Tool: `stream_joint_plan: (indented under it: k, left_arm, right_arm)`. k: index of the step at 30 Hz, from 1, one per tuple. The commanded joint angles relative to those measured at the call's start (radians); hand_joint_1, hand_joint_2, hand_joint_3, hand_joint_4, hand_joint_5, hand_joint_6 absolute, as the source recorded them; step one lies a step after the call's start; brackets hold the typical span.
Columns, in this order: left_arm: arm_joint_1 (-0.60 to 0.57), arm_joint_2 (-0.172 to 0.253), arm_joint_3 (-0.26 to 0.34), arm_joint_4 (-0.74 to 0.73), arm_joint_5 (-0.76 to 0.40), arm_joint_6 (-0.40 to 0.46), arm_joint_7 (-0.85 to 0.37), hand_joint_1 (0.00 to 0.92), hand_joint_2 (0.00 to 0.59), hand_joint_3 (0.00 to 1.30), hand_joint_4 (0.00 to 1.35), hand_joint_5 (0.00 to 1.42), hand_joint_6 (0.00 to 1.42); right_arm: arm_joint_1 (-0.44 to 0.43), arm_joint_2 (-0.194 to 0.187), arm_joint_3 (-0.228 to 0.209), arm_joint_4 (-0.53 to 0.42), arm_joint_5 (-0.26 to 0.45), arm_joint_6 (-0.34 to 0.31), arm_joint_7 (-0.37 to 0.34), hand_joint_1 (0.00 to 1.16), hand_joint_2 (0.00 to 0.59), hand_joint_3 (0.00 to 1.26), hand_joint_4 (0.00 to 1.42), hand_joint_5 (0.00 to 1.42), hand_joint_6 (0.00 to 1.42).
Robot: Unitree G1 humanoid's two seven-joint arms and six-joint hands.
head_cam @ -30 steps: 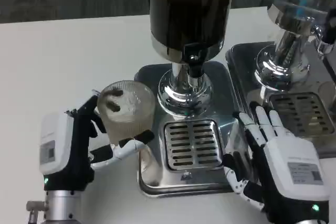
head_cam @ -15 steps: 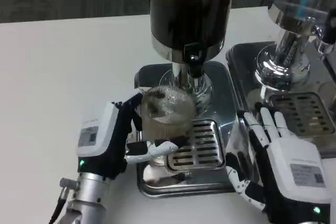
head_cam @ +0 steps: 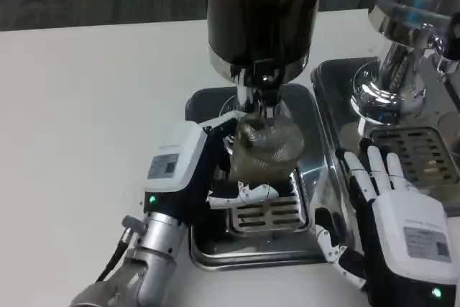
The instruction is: Grasp the cup under the faucet to collect the drink, then remove the cup.
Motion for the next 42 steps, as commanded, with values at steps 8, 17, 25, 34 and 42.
stream_joint_plan:
  k: [8, 17, 25, 34, 42]
  left_arm:
    - [-0.045, -0.014, -0.032, 0.052, -0.018, 0.038, -0.065, 0.726, 0.004, 0.60, 0.76, 0.94, 1.13]
    - [-0.002, 0.029, -0.026, 0.051, -0.041, -0.028, -0.091, 0.182, 0.046, 0.42, 0.63, 0.93, 1.00]
    - [-0.004, 0.040, -0.014, 0.050, -0.066, -0.040, -0.125, 0.048, 0.007, 0.23, 0.34, 0.79, 0.82]
    - [0.014, 0.073, -0.009, 0.014, -0.079, -0.074, -0.119, 0.000, 0.000, 0.17, 0.26, 0.69, 0.70]
    - [0.073, 0.140, 0.037, -0.073, -0.103, -0.125, -0.113, 0.000, 0.000, 0.11, 0.14, 0.53, 0.49]
  right_arm:
    - [0.001, -0.001, -0.005, -0.001, 0.001, 0.001, -0.014, 0.50, 0.453, 0.13, 0.00, 0.00, 0.20]
    - [-0.017, -0.009, -0.011, 0.021, 0.018, -0.016, -0.011, 0.50, 0.453, 0.13, 0.00, 0.00, 0.20]
    - [-0.032, -0.010, -0.009, 0.035, 0.027, -0.024, -0.009, 0.50, 0.453, 0.13, 0.00, 0.00, 0.20]
    - [-0.030, -0.011, -0.016, 0.039, 0.032, -0.018, -0.016, 0.50, 0.453, 0.12, 0.00, 0.00, 0.19]
    - [-0.055, -0.041, -0.038, 0.043, 0.030, -0.013, 0.018, 0.47, 0.448, 0.08, 0.00, 0.00, 0.12]
